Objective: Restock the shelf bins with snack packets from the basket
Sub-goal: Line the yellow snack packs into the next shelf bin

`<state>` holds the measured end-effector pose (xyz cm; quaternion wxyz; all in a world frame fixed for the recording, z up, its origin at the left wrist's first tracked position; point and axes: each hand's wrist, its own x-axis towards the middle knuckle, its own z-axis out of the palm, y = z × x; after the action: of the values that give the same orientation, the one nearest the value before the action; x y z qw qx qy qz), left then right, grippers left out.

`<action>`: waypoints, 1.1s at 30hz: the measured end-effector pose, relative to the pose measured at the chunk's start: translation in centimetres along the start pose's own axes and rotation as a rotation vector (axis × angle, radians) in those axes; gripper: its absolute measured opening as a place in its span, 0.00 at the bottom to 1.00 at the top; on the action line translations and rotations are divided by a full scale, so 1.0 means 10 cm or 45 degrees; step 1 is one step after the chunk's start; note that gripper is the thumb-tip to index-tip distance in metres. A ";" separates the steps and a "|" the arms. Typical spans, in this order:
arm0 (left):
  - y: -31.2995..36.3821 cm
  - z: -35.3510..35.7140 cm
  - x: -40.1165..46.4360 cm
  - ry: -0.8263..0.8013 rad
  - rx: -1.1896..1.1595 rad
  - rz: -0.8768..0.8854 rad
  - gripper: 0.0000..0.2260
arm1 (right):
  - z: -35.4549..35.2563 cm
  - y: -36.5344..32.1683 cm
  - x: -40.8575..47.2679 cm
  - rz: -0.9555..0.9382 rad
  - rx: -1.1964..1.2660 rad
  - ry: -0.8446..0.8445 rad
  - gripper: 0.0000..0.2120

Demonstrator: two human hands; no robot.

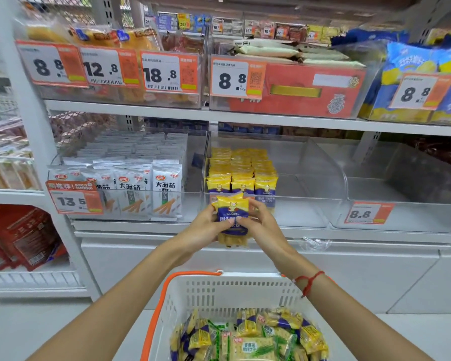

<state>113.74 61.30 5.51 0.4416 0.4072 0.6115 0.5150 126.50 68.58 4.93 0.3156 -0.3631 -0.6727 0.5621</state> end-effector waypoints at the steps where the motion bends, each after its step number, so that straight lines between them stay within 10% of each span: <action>1: 0.01 0.00 0.01 -0.012 0.063 0.024 0.17 | -0.01 -0.02 0.02 -0.056 -0.083 -0.043 0.18; 15: 1.00 -0.47 0.84 0.249 1.073 0.482 0.28 | -0.27 -0.66 1.03 -0.537 -0.466 -0.105 0.10; 33: 0.63 -0.55 0.95 0.207 2.061 0.367 0.20 | -0.12 -0.29 1.21 -0.140 -0.674 -0.354 0.22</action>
<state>106.06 69.69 11.01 -0.1042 0.6353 0.7652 -0.0053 120.59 79.13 8.21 0.1447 -0.3153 -0.8513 0.3936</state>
